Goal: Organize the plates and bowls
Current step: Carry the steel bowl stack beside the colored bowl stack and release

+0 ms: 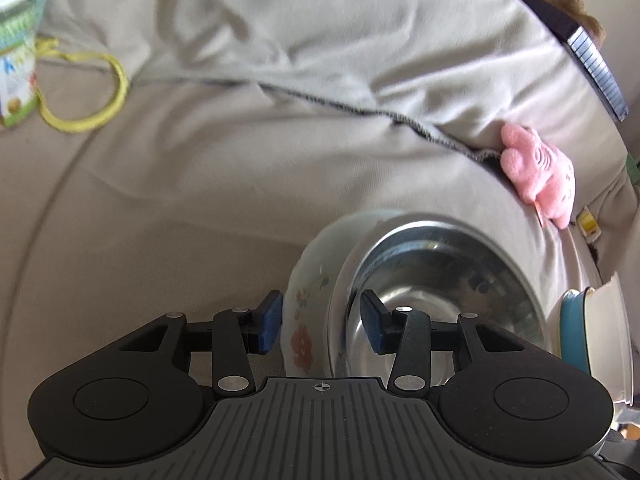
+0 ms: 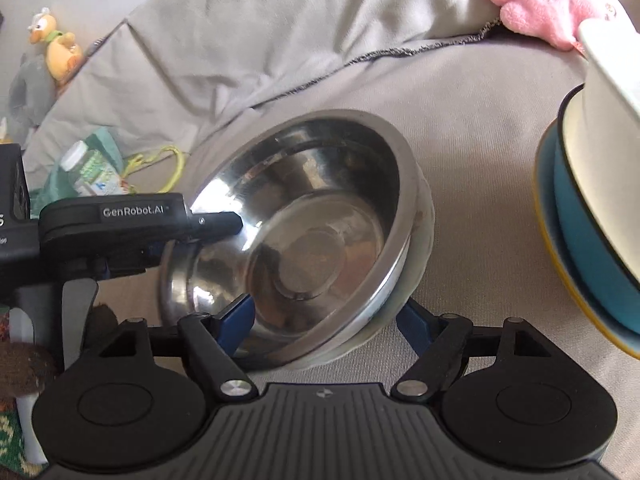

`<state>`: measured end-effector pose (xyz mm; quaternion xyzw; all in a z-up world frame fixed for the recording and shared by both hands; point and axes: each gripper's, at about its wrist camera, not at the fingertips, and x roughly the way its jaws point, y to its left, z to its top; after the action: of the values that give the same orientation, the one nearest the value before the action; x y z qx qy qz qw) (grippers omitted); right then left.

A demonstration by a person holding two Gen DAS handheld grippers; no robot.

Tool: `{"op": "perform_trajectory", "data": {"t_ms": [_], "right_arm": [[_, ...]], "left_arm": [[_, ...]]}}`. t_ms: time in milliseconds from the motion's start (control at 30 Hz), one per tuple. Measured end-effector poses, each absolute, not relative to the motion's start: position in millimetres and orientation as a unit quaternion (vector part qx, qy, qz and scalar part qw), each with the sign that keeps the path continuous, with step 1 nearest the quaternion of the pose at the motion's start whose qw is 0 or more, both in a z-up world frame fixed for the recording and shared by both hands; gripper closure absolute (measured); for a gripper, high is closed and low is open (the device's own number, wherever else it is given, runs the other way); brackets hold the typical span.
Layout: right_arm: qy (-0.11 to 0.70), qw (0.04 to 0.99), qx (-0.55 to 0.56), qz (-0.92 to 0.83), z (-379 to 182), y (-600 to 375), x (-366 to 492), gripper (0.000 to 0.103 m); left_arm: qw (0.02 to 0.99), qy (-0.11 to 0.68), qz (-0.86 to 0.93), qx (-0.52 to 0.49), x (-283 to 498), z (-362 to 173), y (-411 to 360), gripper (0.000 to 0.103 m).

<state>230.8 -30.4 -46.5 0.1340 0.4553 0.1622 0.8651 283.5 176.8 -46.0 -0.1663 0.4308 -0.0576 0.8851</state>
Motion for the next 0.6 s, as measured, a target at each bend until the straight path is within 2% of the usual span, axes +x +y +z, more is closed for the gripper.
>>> {"op": "perform_trajectory", "data": {"t_ms": [167, 300, 433, 600], "right_arm": [[0.419, 0.881, 0.122, 0.183, -27, -57, 198, 0.017], [0.415, 0.882, 0.085, 0.206, -20, -76, 172, 0.016], [0.413, 0.888, 0.036, 0.199, -23, -100, 149, 0.016], [0.421, 0.893, 0.041, 0.152, -38, -148, 137, 0.016]], "left_arm": [[0.916, 0.365, -0.014, -0.166, 246, -7, 171, 0.057], [0.923, 0.341, -0.017, -0.176, 214, 15, 146, 0.057], [0.919, 0.353, -0.048, -0.166, 185, 21, 107, 0.057], [0.900, 0.408, -0.088, -0.127, 161, 4, 48, 0.057]]}}
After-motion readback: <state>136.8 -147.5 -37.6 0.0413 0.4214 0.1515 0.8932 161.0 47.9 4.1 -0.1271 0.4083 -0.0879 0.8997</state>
